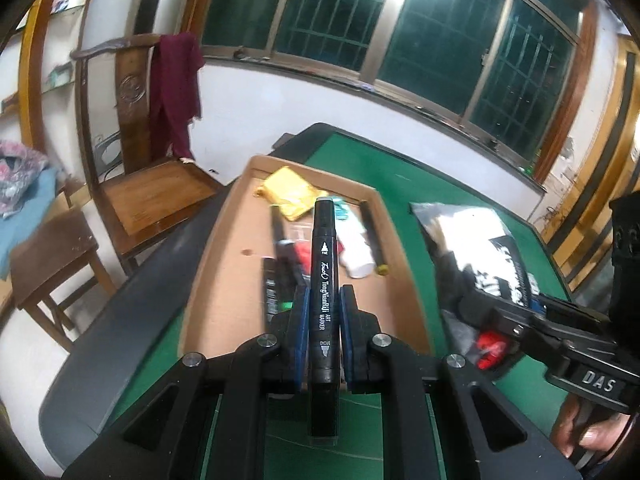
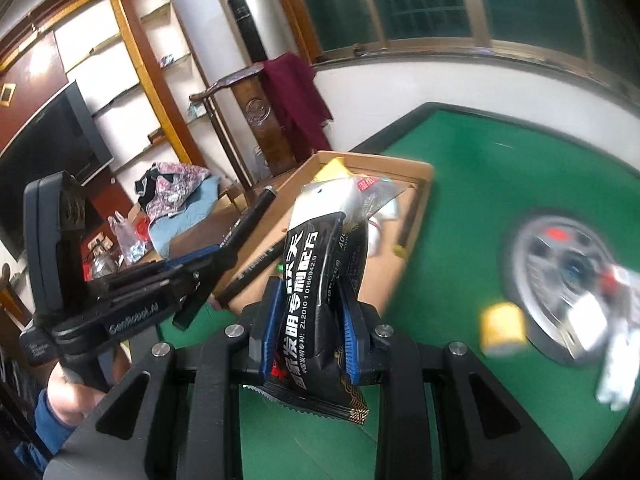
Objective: Organize objects
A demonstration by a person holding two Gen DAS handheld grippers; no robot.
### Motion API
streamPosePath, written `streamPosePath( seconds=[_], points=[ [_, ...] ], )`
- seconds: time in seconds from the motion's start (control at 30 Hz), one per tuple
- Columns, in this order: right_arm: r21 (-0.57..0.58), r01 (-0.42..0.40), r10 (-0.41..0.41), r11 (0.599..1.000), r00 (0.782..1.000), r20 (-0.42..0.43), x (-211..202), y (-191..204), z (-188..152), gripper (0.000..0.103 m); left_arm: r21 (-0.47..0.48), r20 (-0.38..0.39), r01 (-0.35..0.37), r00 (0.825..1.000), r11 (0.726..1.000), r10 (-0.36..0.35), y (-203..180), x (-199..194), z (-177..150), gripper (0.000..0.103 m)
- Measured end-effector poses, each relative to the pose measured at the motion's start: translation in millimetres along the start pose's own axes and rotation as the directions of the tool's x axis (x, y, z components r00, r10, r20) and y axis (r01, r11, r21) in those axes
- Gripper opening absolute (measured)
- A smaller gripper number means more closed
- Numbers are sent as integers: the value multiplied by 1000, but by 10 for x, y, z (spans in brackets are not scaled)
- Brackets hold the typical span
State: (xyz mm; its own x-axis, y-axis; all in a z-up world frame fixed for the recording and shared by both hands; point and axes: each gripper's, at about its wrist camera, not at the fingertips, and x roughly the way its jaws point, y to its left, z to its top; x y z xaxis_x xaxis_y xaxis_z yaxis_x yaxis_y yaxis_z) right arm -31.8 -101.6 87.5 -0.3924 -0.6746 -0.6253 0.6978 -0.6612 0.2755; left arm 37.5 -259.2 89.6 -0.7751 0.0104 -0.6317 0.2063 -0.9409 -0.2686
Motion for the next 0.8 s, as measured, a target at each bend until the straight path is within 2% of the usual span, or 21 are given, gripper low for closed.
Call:
streamPosePath(
  seconds=[0.17, 0.37, 0.8],
  points=[
    [-5, 20, -20, 1000, 999, -48, 422, 79, 122, 24, -41, -35, -27, 999, 999, 25, 237, 161, 21, 12],
    [-1, 22, -22, 1000, 995, -95, 729, 122, 167, 24, -41, -65, -65, 996, 997, 62, 394, 310, 18, 12],
    [-8, 66, -66, 998, 983, -174, 1074, 120, 157, 24, -28, -132, -76, 989, 997, 71, 537, 758, 42, 12]
  ],
)
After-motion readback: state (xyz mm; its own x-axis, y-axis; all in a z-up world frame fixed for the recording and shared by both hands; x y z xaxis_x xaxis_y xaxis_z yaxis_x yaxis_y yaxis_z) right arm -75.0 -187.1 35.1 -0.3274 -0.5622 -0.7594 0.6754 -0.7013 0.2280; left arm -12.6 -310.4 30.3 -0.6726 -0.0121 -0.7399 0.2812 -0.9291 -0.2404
